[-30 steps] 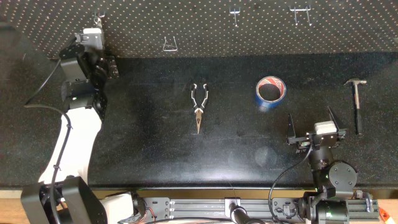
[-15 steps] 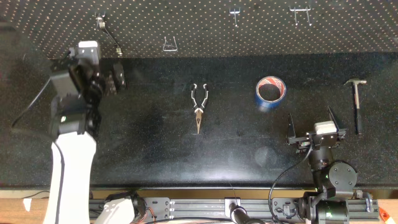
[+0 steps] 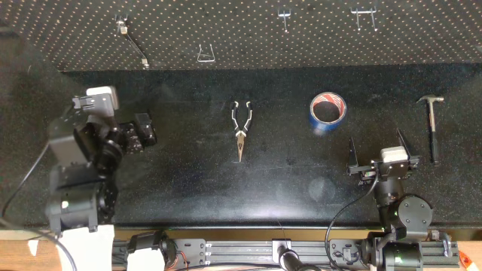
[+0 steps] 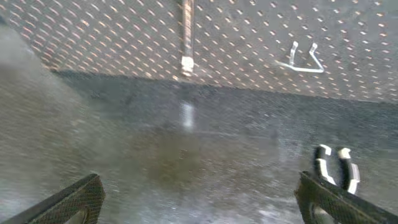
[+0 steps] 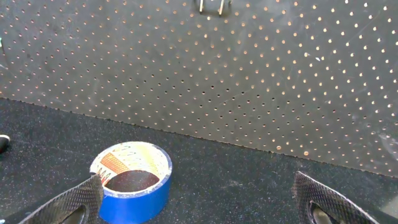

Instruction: Place Tools Onto Pegboard

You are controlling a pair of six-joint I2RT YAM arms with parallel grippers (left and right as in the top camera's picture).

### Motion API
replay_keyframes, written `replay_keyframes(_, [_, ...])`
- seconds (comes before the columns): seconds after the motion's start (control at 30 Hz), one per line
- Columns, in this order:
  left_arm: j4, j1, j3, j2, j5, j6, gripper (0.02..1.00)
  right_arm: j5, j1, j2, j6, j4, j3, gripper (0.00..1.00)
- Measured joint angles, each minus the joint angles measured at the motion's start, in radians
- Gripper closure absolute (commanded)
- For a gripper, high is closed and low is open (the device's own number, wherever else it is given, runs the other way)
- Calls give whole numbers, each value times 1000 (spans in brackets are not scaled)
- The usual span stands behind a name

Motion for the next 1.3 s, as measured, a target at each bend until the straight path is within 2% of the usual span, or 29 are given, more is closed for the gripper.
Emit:
replay_keyframes(0.4, [-2, -410, 3, 442, 21, -307, 23, 0, 0, 0, 0, 0, 0, 7])
replay_keyframes(0.57, [-32, -521, 82, 635, 30, -374, 23, 0, 0, 0, 0, 0, 0, 5])
replay_keyframes(0.67, [-99, -568, 225, 755, 34, -394, 25, 0, 0, 0, 0, 0, 0, 7])
replay_keyframes(0.9, [-216, -594, 477, 943, 29, -399, 23, 0, 0, 0, 0, 0, 0, 5])
replay_keyframes(1.1, [-220, -613, 539, 1019, 2, -444, 25, 0, 0, 0, 0, 0, 0, 5])
replay_keyframes(1.3, [-227, -650, 543, 1046, -73, -509, 23, 0, 0, 0, 0, 0, 0, 5])
